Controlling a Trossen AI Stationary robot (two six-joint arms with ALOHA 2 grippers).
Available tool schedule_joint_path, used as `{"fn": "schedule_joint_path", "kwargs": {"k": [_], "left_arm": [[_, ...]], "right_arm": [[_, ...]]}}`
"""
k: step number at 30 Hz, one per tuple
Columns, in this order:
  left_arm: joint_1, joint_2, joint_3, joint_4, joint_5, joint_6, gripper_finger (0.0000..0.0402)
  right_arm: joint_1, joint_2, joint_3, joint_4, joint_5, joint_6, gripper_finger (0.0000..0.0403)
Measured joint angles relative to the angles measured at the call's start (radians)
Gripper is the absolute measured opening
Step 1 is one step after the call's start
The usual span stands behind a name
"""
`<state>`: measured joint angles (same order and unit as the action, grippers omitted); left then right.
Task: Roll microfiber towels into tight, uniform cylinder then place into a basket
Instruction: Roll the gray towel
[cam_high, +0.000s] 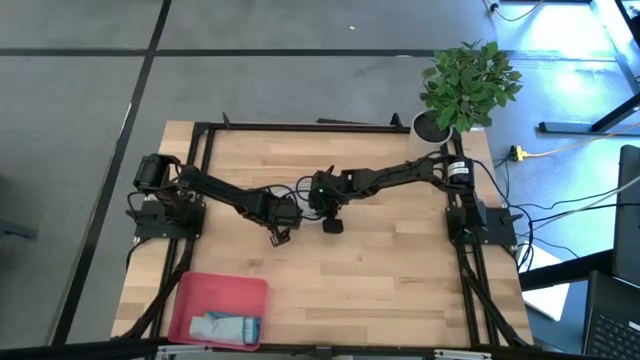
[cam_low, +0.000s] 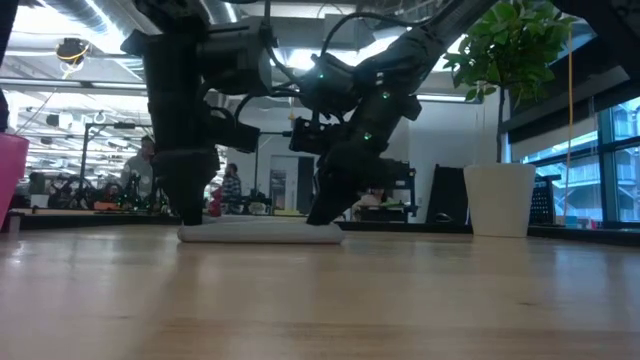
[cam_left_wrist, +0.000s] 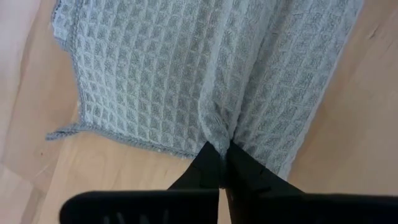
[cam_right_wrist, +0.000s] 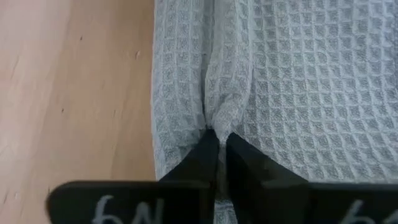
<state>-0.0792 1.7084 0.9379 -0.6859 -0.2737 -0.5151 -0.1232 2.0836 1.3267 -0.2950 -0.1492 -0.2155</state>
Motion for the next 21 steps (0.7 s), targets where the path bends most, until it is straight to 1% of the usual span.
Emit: {"fn": "schedule_joint_path", "kwargs": {"k": [4, 7, 9, 12, 16, 21], "left_arm": [[0.0, 0.0, 0.0, 0.003, 0.002, 0.001, 0.0], [0.0, 0.0, -0.001, 0.004, 0.003, 0.001, 0.0], [0.0, 0.0, -0.001, 0.004, 0.003, 0.001, 0.0], [0.0, 0.001, -0.001, 0.004, 0.003, 0.002, 0.0], [-0.001, 0.001, -0.001, 0.005, 0.003, 0.003, 0.0], [-0.007, 0.002, -0.001, 0.008, 0.002, 0.008, 0.0]], "right_arm": [[0.002, 0.006, 0.038, -0.041, 0.004, -0.003, 0.008], [0.004, 0.006, 0.098, -0.159, 0.044, -0.002, 0.0111], [0.004, 0.006, 0.141, -0.234, 0.075, -0.002, 0.0124], [0.004, 0.005, 0.192, -0.32, 0.088, -0.018, 0.0132], [0.006, -0.004, 0.241, -0.39, 0.086, -0.024, 0.0133], [0.021, -0.034, 0.236, -0.461, 0.083, 0.0, 0.0134]]}}
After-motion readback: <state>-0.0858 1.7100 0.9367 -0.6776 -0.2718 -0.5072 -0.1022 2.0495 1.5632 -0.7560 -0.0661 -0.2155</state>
